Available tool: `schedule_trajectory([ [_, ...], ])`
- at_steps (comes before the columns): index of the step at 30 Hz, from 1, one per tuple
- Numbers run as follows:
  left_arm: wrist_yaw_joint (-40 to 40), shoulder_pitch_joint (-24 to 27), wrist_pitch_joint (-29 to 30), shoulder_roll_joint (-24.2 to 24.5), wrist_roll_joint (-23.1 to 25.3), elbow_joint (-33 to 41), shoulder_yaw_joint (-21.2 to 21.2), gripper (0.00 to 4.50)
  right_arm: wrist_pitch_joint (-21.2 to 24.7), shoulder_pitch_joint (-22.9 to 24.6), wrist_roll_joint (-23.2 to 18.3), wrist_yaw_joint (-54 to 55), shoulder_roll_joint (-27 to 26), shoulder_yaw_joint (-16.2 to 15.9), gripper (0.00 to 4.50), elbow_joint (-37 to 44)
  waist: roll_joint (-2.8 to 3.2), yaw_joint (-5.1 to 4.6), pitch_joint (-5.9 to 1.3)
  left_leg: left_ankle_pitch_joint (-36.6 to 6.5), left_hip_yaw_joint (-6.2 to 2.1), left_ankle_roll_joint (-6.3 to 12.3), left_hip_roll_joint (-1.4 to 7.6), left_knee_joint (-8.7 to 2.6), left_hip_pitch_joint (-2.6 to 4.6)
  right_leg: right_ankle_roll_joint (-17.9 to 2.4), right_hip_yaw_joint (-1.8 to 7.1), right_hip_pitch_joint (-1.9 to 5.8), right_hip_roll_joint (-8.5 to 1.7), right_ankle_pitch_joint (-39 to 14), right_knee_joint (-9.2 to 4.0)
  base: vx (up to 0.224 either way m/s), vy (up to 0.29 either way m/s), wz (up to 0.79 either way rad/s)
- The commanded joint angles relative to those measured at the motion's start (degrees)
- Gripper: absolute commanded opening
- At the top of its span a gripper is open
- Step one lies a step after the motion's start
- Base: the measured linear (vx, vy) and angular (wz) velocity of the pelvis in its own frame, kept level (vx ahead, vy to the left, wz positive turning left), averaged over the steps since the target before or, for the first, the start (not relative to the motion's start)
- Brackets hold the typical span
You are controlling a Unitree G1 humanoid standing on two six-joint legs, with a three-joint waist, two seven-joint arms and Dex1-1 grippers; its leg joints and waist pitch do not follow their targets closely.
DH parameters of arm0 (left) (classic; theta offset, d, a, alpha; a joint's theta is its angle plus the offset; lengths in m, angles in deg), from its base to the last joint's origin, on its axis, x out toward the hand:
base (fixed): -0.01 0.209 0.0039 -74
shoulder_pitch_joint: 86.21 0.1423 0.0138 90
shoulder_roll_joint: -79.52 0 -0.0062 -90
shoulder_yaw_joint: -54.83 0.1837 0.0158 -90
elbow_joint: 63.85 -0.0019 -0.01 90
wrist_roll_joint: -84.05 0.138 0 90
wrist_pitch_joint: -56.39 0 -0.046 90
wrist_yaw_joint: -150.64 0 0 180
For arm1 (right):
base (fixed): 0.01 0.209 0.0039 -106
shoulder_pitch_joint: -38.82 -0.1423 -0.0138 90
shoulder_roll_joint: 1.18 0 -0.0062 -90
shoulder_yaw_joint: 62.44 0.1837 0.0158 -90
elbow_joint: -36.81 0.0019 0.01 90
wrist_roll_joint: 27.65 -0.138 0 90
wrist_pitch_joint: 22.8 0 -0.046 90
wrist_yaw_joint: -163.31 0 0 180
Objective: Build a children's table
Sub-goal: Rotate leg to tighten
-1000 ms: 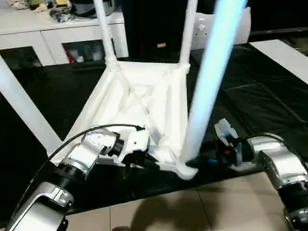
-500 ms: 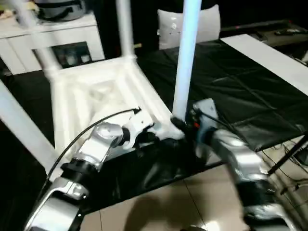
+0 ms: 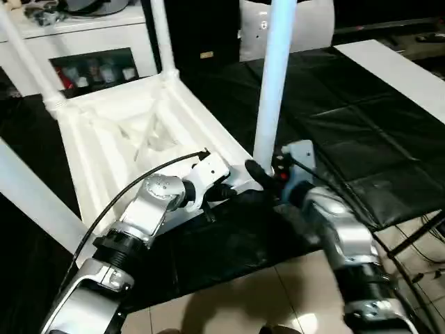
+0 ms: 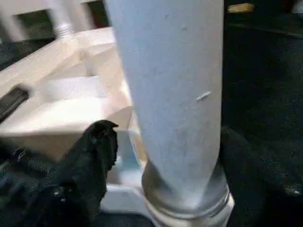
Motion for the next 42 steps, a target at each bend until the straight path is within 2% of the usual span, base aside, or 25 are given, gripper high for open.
schedule_trajectory([
  [1,2.6,0.4,-3.9,1.2,-0.4,2.0,0.9,0.0,-0.2,1.8,-2.3,-8.1,3.5,-0.9,3.93,3.7,-0.55,0.11,-3.63,0.6,1.18,9.67,0.4,-3.14,-0.26,-14.2,2.97,4.86,-2.5,-1.9,-3.0,0.0,0.0,0.0],
  [2,5.8,1.0,-7.2,2.8,-1.0,2.1,1.6,0.0,0.2,2.8,-4.3,-12.9,7.2,0.4,3.97,5.3,-0.43,0.34,-3.57,0.0,1.11,9.76,0.44,-3.22,-0.3,-13.9,2.88,4.83,-2.49,-2.9,-3.19,0.0,0.0,0.0],
  [4,7.0,1.3,-7.6,3.4,-1.3,2.2,1.9,0.0,0.3,3.1,-4.9,-14.9,8.8,0.6,4.12,5.8,-0.2,0.37,-3.55,-0.7,1.1,9.44,0.51,-3.27,-0.49,-13.5,2.94,4.82,-2.59,-3.7,-3.17,0.0,0.0,0.0],
  [7,12.7,1.9,-12.0,6.2,-1.5,2.3,3.8,0.0,-1.0,2.8,-5.3,-22.0,14.4,-0.1,4.25,5.8,-0.61,0.44,-3.55,-2.6,1.18,8.47,0.5,-3.36,-0.34,-13.2,2.87,4.71,-2.59,-6.8,-3.48,0.0,0.0,0.0],
  [8,14.4,2.1,-13.0,6.8,-1.7,2.4,4.3,0.0,-1.4,2.6,-5.5,-23.5,15.5,-0.2,4.25,5.7,-0.53,0.56,-3.5,-2.8,1.21,8.38,0.57,-3.41,-0.34,-13.1,2.95,4.61,-2.62,-7.4,-3.53,0.0,0.0,0.0],
  [10,18.4,2.5,-15.3,8.3,-2.2,2.7,5.4,0.0,-2.5,1.8,-5.9,-27.4,17.9,-0.8,4.25,4.9,-0.53,0.67,-3.54,-2.8,1.22,8.24,0.61,-3.4,-0.33,-13.1,2.96,4.57,-2.6,-7.4,-3.48,0.0,0.0,0.0],
  [13,24.1,2.7,-18.8,10.1,-2.9,3.1,7.4,0.0,-3.0,0.2,-7.0,-34.9,20.8,-2.7,4.25,3.8,-0.63,1.33,-3.64,-2.2,1.3,8.81,0.76,-3.28,-0.21,-13.6,2.94,4.4,-2.54,-6.5,-3.24,0.0,0.0,0.0],
  [14,25.7,2.6,-19.6,10.4,-3.1,3.3,8.0,0.0,-1.8,-0.3,-7.9,-38.9,21.9,-4.0,4.25,3.7,-0.58,1.7,-3.69,-1.9,1.38,9.11,0.88,-3.19,-0.04,-14.0,3.01,4.22,-2.53,-5.9,-3.04,0.0,0.0,0.0],
  [15,25.7,2.6,-19.6,10.4,-3.1,3.3,8.1,0.0,-1.7,-0.3,-8.0,-39.1,22.0,-4.1,4.25,3.7,-0.6,1.84,-3.77,-1.6,1.39,9.38,0.87,-3.11,-0.02,-14.3,3.0,4.23,-2.48,-5.3,-2.91,0.0,0.0,0.0],
  [16,26.8,2.5,-19.9,10.4,-3.6,3.6,8.3,0.0,-1.2,-0.6,-8.3,-41.5,22.6,-5.1,3.9,3.7,-0.71,2.3,-3.77,-0.6,1.38,9.66,1.03,-3.05,-0.11,-14.8,3.01,4.17,-2.56,-4.3,-2.67,0.0,0.0,0.0],
  [19,28.9,2.1,-20.6,10.4,-4.0,4.0,9.2,0.0,-0.7,-1.4,-8.0,-45.5,23.0,-7.9,3.88,2.9,-0.87,2.85,-3.82,-0.2,1.42,9.69,1.09,-3.02,-0.1,-15.0,3.05,4.12,-2.62,-4.5,-2.58,0.0,0.0,0.0],
  [20,29.3,1.8,-21.0,10.4,-3.9,3.8,9.4,0.0,-0.9,-1.7,-7.8,-46.4,22.8,-8.7,3.62,2.2,-0.98,2.93,-3.78,-0.2,1.42,9.59,1.05,-3.05,-0.21,-14.9,3.06,4.13,-2.63,-4.8,-2.61,0.0,0.0,0.0],
  [21,29.3,1.8,-21.0,10.4,-3.9,3.8,9.4,0.0,-0.9,-1.7,-7.8,-46.4,22.8,-8.7,3.62,2.2,-1.0,2.96,-3.76,-0.5,1.46,9.44,1.01,-3.06,-0.25,-14.8,3.06,4.14,-2.67,-5.2,-2.66,0.0,0.0,0.0],
  [25,29.7,0.8,-22.0,9.8,-3.8,2.1,9.6,0.0,-1.5,-2.4,-7.4,-48.1,22.1,-10.3,3.24,0.6,-0.99,2.9,-3.47,-3.6,1.55,7.35,0.88,-3.34,-0.37,-13.3,3.15,4.24,-2.73,-9.8,-3.18,0.0,0.0,0.0],
  [26,29.7,0.8,-22.0,9.8,-3.8,2.1,9.6,0.0,-1.5,-2.4,-7.4,-48.1,22.1,-10.3,3.24,0.6,-1.14,2.79,-3.39,-4.4,1.64,6.88,0.76,-3.39,-0.35,-12.7,3.17,4.25,-2.67,-11.2,-3.43,0.0,0.0,0.0],
  [28,30.3,0.1,-22.6,9.6,-3.7,1.2,9.6,0.0,-1.2,-2.8,-7.3,-49.5,21.6,-11.6,3.02,-0.1,-0.8,2.66,-3.32,-5.2,1.55,6.04,0.72,-3.57,-0.32,-11.8,3.17,4.34,-2.63,-12.8,-3.62,0.0,0.0,0.0],
  [29,30.3,0.1,-22.6,9.6,-3.7,1.2,9.6,0.0,-1.2,-2.8,-7.3,-49.5,21.6,-11.6,2.95,-0.1,-0.86,2.58,-3.36,-5.1,1.57,5.99,0.73,-3.56,-0.35,-11.6,3.19,4.35,-2.58,-12.6,-3.61,0.0,0.0,0.0],
  [31,30.5,-0.2,-22.7,9.7,-3.7,0.9,9.7,0.0,-0.7,-3.0,-7.7,-50.2,21.4,-12.0,2.84,-0.2,-0.59,2.62,-3.36,-5.0,1.6,6.01,0.76,-3.52,-0.21,-11.9,3.28,4.2,-2.52,-11.6,-3.56,0.0,0.0,0.0],
  [32,30.6,-0.3,-22.7,9.7,-3.8,0.7,9.7,0.0,-0.6,-3.0,-7.9,-50.6,21.4,-12.2,2.63,-0.2,-0.69,2.61,-3.43,-4.9,1.62,6.1,0.8,-3.5,-0.15,-12.2,3.29,4.17,-2.48,-10.9,-3.51,0.0,0.0,0.0],
  [34,30.6,-0.3,-22.4,9.7,-4.0,0.4,9.6,0.0,-0.3,-2.8,-8.2,-50.9,21.2,-12.3,2.57,-0.2,-0.39,2.67,-3.46,-4.5,1.59,6.18,0.82,-3.47,-0.15,-12.8,3.29,4.14,-2.41,-9.5,-3.35,0.0,0.0,0.0],
  [37,30.6,-0.4,-21.5,9.8,-4.5,0.1,9.3,0.0,0.1,-2.6,-8.5,-51.2,21.0,-12.2,2.3,-0.1,-0.54,2.68,-3.44,-4.8,1.66,6.22,0.83,-3.5,-0.11,-13.3,3.31,4.17,-2.37,-8.9,-3.31,0.0,0.0,0.0],
  [39,30.1,-0.3,-19.4,9.6,-5.3,0.1,8.5,0.0,0.7,-2.2,-9.5,-50.4,20.5,-11.7,2.17,0.5,-0.52,2.66,-3.32,-5.6,1.71,5.89,0.83,-3.63,-0.07,-13.2,3.32,4.16,-2.39,-10.1,-3.44,0.0,0.0,0.0],
  [40,28.7,-0.2,-16.9,9.1,-5.9,0.4,7.4,0.0,1.7,-1.6,-10.1,-48.2,19.5,-10.9,2.17,1.5,-0.3,2.63,-3.24,-6.2,1.73,5.54,0.75,-3.68,-0.09,-12.9,3.32,4.22,-2.4,-11.1,-3.58,0.0,0.0,0.0],
  [41,26.9,0.0,-14.0,8.6,-6.6,0.9,6.3,0.0,2.4,-0.9,-10.2,-45.0,18.3,-10.2,2.1,2.8,-0.39,2.6,-3.15,-6.4,1.77,5.36,0.77,-3.76,-0.07,-12.7,3.36,4.22,-2.41,-11.7,-3.72,0.0,0.0,0.0],
  [42,26.9,0.0,-14.0,8.6,-6.6,0.9,6.3,0.0,2.4,-0.9,-10.2,-45.0,18.3,-10.2,2.1,2.8,-0.4,2.61,-3.14,-6.5,1.8,5.15,0.76,-3.76,-0.04,-12.5,3.43,4.16,-2.45,-12.3,-3.74,0.0,0.0,0.0],
])
